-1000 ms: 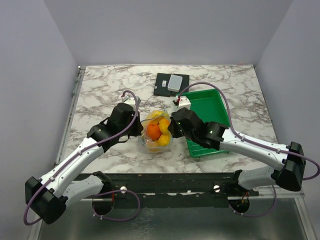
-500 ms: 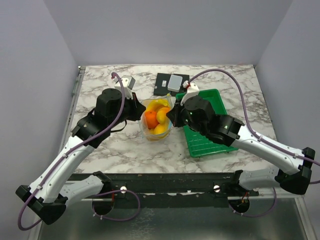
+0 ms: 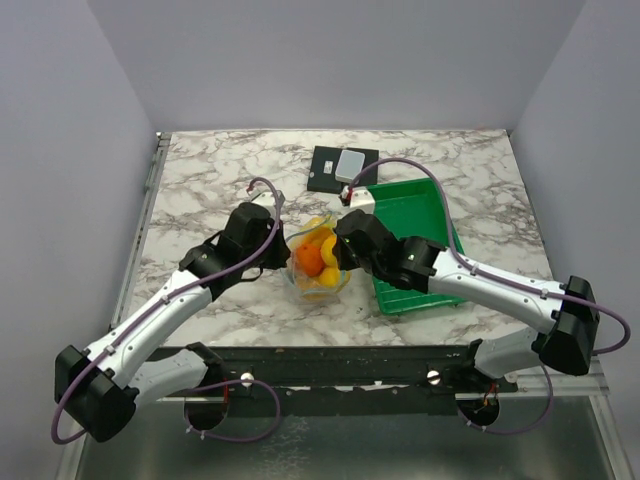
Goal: Place the food in the zip-top bag and seal the zipper
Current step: Adjust the zipper food storage bag at the center of the board.
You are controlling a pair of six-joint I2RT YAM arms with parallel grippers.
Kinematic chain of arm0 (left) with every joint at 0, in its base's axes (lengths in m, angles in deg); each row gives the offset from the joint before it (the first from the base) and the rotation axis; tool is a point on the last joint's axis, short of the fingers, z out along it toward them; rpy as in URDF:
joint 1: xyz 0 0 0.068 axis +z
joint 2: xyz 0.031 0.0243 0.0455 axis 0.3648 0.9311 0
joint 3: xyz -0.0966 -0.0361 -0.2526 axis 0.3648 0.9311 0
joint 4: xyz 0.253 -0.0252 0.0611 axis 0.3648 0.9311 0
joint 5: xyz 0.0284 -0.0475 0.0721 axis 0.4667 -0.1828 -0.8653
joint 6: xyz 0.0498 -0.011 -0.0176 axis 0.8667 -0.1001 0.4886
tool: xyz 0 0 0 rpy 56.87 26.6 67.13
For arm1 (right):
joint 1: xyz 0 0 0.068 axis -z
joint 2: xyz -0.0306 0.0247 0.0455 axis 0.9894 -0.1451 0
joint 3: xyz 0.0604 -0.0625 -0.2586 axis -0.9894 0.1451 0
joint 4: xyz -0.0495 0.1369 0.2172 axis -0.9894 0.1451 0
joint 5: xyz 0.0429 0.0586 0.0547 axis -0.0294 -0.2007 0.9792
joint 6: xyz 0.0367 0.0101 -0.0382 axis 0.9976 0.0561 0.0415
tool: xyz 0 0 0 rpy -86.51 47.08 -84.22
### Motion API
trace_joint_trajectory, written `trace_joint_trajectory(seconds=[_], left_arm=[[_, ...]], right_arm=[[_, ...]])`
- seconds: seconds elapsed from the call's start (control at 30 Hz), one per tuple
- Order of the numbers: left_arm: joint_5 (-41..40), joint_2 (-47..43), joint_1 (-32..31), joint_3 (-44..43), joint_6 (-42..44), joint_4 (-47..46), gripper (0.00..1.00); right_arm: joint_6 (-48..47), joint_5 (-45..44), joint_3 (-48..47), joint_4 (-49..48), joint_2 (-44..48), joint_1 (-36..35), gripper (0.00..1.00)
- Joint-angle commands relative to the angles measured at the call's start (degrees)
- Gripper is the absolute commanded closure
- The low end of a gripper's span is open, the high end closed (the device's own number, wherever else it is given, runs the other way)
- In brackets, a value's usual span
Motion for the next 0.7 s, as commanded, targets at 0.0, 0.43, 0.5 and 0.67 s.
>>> trace_joint_trajectory(seconds=[0.0, 0.43, 0.5, 0.67], left_arm=[[-0.7, -2.0, 0.1, -1.6, -0.1, -3.8, 1.0], [7.4, 0.3, 0.1, -14.8, 6.0, 1.3, 1.0], [8.3, 0.5, 0.1, -15.1, 7.0, 1.3, 1.0], [8.7, 0.2, 0.1, -14.6, 8.3, 1.4, 1.0]], right_arm=[[0.5, -1.0, -0.7, -0.7, 1.7, -0.4, 0.99], [4.4, 0.6, -3.4, 2.8, 7.9, -2.0, 0.99], [6.2, -0.5, -2.5, 2.1, 8.5, -3.7, 0.99], [12.5, -5.0, -0.4, 1.7, 8.1, -6.3, 0.99]])
